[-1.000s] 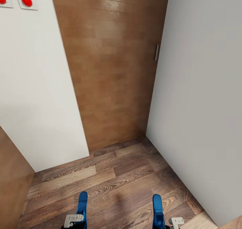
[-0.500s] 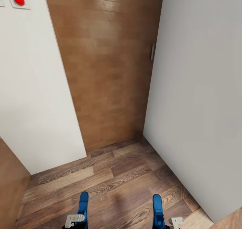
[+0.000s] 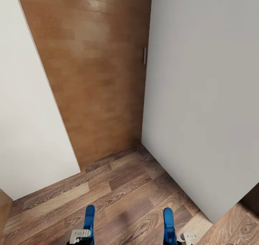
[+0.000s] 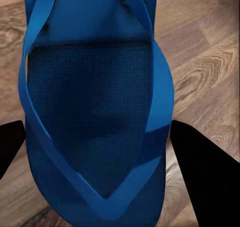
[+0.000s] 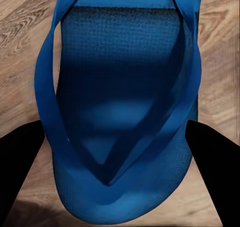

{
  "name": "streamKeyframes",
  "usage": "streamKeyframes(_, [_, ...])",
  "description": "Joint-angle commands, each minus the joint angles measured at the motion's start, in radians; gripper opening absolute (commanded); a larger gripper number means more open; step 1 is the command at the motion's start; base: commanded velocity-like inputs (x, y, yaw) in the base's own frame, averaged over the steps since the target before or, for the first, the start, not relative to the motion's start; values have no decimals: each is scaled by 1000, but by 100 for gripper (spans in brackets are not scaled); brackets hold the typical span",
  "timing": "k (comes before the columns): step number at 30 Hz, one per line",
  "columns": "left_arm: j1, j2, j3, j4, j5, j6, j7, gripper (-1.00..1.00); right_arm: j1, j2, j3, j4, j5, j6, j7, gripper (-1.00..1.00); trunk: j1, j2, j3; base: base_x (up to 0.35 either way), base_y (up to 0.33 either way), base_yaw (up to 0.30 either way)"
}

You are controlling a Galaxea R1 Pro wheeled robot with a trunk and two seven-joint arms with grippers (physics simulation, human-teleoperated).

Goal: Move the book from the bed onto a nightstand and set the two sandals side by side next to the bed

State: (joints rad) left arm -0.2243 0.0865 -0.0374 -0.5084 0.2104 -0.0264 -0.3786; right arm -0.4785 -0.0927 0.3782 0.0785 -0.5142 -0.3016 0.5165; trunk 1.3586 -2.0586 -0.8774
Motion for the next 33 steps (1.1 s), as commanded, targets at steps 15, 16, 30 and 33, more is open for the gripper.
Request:
streamKeyframes(15, [-1, 1, -4, 1, 7, -3, -1, -100, -2, 1, 8, 4, -10, -5, 7, -100, 0, 0, -1, 0, 0, -182])
streamKeyframes(16, [0, 1, -4, 1, 7, -3, -1, -100, -2, 1, 8, 4, -10, -5, 7, -100, 0, 0, -1, 0, 0, -173])
streamKeyframes(30, [-1, 0, -4, 1, 7, -3, -1, -100, -2, 1, 8, 4, -10, -5, 7, -100, 0, 0, -1, 0, 0, -176])
streamKeyframes(33, [0, 0, -4, 1, 7, -3, -1, -100, -2, 1, 8, 4, -10, -5, 7, -100, 0, 0, -1, 0, 0, -273])
